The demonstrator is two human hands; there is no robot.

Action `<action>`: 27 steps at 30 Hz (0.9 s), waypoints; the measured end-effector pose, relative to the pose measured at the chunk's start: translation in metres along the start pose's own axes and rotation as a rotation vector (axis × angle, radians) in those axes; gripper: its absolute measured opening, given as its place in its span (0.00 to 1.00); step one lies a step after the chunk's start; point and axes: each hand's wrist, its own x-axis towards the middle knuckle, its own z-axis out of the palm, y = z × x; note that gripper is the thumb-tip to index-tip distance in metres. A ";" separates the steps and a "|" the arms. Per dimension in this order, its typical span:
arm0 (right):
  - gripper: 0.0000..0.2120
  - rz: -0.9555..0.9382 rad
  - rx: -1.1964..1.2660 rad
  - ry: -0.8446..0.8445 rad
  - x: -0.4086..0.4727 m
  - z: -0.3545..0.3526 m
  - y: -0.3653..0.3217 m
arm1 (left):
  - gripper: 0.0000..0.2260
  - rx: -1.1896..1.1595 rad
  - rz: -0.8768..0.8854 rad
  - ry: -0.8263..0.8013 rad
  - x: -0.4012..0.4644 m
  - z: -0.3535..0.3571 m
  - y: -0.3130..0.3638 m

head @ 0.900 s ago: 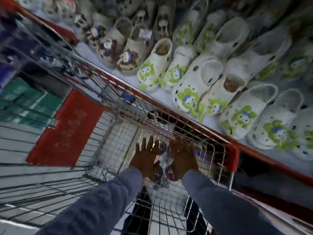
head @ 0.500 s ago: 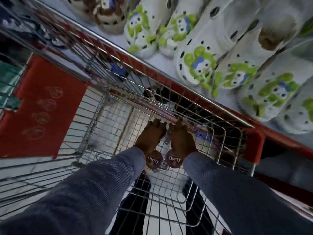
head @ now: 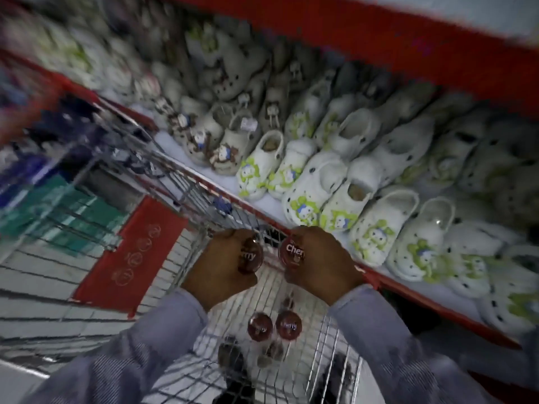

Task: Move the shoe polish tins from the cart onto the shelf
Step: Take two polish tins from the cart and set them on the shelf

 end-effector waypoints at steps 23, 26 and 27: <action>0.44 -0.001 0.009 0.630 -0.006 -0.346 -0.065 | 0.34 0.134 0.411 0.313 0.134 -0.247 0.271; 0.41 0.081 0.035 0.621 0.026 -0.352 -0.048 | 0.31 0.159 0.373 0.268 0.177 -0.234 0.285; 0.40 0.106 0.034 0.606 0.036 -0.353 -0.044 | 0.30 0.168 0.355 0.247 0.191 -0.230 0.286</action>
